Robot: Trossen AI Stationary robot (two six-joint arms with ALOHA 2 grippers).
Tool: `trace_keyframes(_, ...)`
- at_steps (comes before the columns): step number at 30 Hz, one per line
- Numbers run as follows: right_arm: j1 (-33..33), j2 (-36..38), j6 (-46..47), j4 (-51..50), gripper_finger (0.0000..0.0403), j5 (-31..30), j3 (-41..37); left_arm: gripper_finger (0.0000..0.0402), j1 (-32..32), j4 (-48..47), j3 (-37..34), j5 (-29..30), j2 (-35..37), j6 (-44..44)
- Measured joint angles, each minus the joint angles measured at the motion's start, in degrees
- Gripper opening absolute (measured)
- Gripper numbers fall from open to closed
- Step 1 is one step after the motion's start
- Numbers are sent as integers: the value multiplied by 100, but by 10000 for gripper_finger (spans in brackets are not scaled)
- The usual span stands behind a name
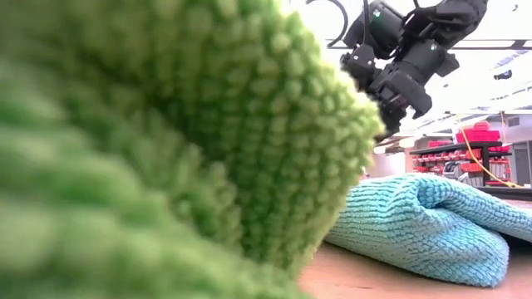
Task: Fold microfiber towels
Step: Fold the pink towel
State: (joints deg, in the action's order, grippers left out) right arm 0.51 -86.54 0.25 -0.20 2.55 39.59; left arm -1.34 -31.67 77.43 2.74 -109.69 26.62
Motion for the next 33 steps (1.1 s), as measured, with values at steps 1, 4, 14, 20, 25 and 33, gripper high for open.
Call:
trace_keyframes(1, 0, -89, 0, 126, 137, 0, -24, 24, 0, 14, 0, -1, -10, -44)
trace_keyframes(4, 0, -345, -56, 246, 137, -4, -47, 31, 20, -5, 0, 0, -28, -75)
trace_keyframes(14, -37, -488, -35, 235, 137, -13, -47, 24, 151, 38, -7, -3, -78, -320)
trace_keyframes(20, -38, -488, -32, 251, 137, -13, -47, 57, 347, 215, -2, 435, -15, -477)
trace_keyframes(25, -37, -488, 44, 248, 137, -12, -47, 97, 609, 291, -5, 1368, -142, -390)
trace_keyframes(33, -39, -488, 57, 279, 137, -11, -45, 179, 753, 234, -7, 2127, -170, 82)
